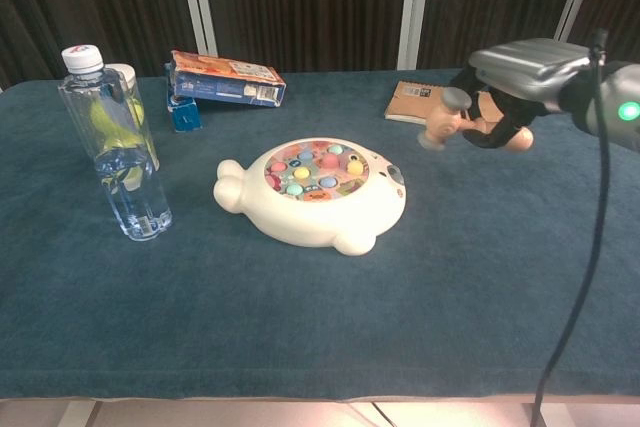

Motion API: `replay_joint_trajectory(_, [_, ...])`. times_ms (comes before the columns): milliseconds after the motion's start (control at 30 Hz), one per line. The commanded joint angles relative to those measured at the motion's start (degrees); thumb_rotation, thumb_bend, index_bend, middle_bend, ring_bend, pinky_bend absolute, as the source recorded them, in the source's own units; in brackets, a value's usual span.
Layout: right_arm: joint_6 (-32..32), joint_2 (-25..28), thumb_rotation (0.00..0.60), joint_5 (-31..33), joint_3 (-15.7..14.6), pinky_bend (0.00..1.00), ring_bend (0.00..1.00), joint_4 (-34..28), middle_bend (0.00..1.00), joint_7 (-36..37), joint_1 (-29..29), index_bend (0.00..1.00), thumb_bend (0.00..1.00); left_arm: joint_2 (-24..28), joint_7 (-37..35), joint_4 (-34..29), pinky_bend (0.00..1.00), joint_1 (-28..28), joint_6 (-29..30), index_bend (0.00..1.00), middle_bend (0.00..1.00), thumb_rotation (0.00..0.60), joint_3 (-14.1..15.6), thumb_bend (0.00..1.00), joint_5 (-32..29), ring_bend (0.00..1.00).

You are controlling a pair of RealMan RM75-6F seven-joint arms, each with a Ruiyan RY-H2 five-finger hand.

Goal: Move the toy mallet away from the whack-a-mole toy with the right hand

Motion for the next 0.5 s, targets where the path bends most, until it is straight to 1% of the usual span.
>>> replay_joint_trajectory(33, [-0.62, 2.14, 0.600, -6.13, -3.81, 0.64, 0.69, 6.12, 0.79, 10.79, -6.02, 1.00, 0.52, -0.13, 0.16, 0.03, 0.09, 0.01, 0.07, 0.00, 0.00, 0.600, 0.02, 0.06, 0.18, 0.00])
replay_joint_trajectory(200, [-2.12, 1.25, 0.600, -6.88, -4.12, 0.64, 0.67, 10.01, 0.79, 14.38, -7.20, 0.98, 0.52, -0.27, 0.47, 0.03, 0.09, -0.15, -0.24, 0.00, 0.00, 0.600, 0.05, 0.06, 0.18, 0.00])
replay_joint_trajectory(233, [-3.13, 0.41, 0.600, -7.29, -4.17, 0.63, 0.67, 12.51, 0.79, 16.72, -7.81, 0.98, 0.52, -0.39, 0.81, 0.01, 0.09, -0.30, -0.57, 0.00, 0.00, 0.600, 0.01, 0.06, 0.03, 0.00])
replay_joint_trajectory(267, [-5.63, -1.41, 0.600, -6.06, -3.91, 0.63, 0.66, 16.51, 0.79, 21.21, -8.91, 0.97, 0.52, -0.52, 1.13, -0.07, 0.09, -0.49, -0.90, 0.00, 0.00, 0.600, -0.04, 0.07, -0.07, 0.00])
replay_joint_trajectory(367, [-7.51, -4.34, 0.600, -9.45, -4.16, 0.61, 0.65, 23.41, 0.79, 26.58, -9.48, 0.95, 0.52, -0.57, 1.44, -0.18, 0.09, -0.45, -0.87, 0.00, 0.00, 0.600, -0.13, 0.06, -0.31, 0.00])
replay_joint_trajectory(500, [-8.55, -6.36, 0.600, -12.57, -4.38, 0.60, 0.63, 27.98, 0.79, 29.47, -9.95, 0.93, 0.52, -0.60, 1.66, -0.28, 0.09, -0.59, -1.25, 0.00, 0.00, 0.600, -0.29, 0.06, -0.81, 0.00])
